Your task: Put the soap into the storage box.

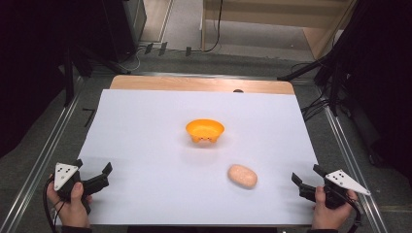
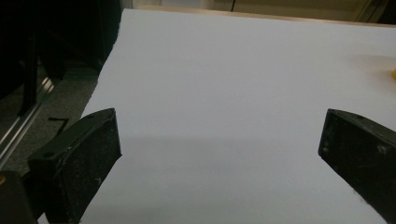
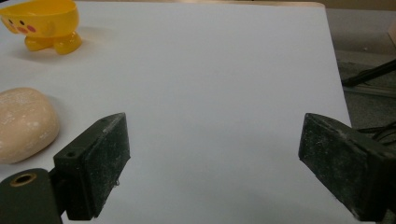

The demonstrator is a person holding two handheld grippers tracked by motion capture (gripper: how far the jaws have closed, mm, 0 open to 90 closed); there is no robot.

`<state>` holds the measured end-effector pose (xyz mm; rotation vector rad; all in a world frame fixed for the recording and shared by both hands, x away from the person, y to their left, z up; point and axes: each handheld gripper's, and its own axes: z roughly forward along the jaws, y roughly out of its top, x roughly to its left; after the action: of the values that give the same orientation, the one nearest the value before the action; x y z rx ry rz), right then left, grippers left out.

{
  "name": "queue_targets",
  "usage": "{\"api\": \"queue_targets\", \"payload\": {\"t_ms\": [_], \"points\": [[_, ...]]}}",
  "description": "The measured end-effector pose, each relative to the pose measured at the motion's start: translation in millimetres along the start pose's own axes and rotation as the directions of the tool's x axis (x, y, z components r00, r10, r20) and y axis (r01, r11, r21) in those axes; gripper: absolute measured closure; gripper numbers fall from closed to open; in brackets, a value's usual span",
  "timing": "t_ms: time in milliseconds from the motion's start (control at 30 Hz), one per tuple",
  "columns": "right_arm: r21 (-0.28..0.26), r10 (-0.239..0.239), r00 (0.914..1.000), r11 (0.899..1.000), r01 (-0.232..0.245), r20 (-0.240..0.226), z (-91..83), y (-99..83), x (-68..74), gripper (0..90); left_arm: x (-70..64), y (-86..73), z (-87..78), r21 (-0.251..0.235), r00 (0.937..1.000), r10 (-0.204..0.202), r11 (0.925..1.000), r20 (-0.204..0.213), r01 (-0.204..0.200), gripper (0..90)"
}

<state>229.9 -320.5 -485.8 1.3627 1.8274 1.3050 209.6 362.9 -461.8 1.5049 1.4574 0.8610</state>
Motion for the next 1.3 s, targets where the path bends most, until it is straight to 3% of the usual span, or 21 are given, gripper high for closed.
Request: {"api": "queue_targets", "payload": {"t_ms": [200,333,467,500,633,800,933,1167,1300], "points": [[0.012,-0.023,0.9997,1.000,0.023,-0.012,0.9,0.4,1.6,11.8,-2.6,-0.2,0.1,0.001,0.9997,0.025,0.9997,-0.006,-0.025,0.0],[0.035,-0.029,0.9953,0.999,0.032,-0.092,2.7,1.0,0.0,13.0,-1.6,0.3,0.9,0.012,0.9998,0.019,0.9998,-0.001,-0.019,0.0],[0.048,-0.025,0.9965,0.998,0.029,-0.080,3.9,1.2,-0.1,12.9,-0.8,0.5,1.4,0.015,1.0000,0.008,0.9999,0.000,-0.008,0.0],[0.057,-0.044,0.9981,0.997,0.047,-0.043,5.2,1.4,3.0,12.8,-0.8,0.6,1.4,0.017,1.0000,0.009,0.9998,0.000,-0.009,0.0],[0.072,-0.077,0.9954,0.994,0.081,-0.057,6.1,2.1,6.0,12.9,-0.8,0.4,1.3,0.014,1.0000,0.009,0.9999,0.002,-0.009,0.0],[0.081,-0.063,0.9933,0.994,0.071,-0.097,5.8,2.9,4.8,12.9,-0.7,0.4,1.1,0.012,1.0000,0.008,0.9999,0.003,-0.008,0.0],[0.100,-0.078,0.9925,0.991,0.087,-0.094,6.3,3.8,5.6,12.9,-1.0,0.4,1.3,0.016,0.9999,0.012,0.9998,0.001,-0.012,0.0],[0.147,-0.122,0.9879,0.980,0.135,-0.096,9.4,10.1,7.6,13.1,-1.2,0.5,1.3,0.019,0.9999,0.016,0.9997,0.000,-0.016,0.0],[0.204,-0.185,0.9799,0.959,0.197,-0.074,9.6,15.1,13.7,13.0,-1.1,0.5,1.4,0.016,0.9999,0.012,0.9998,0.003,-0.012,0.0]]}}
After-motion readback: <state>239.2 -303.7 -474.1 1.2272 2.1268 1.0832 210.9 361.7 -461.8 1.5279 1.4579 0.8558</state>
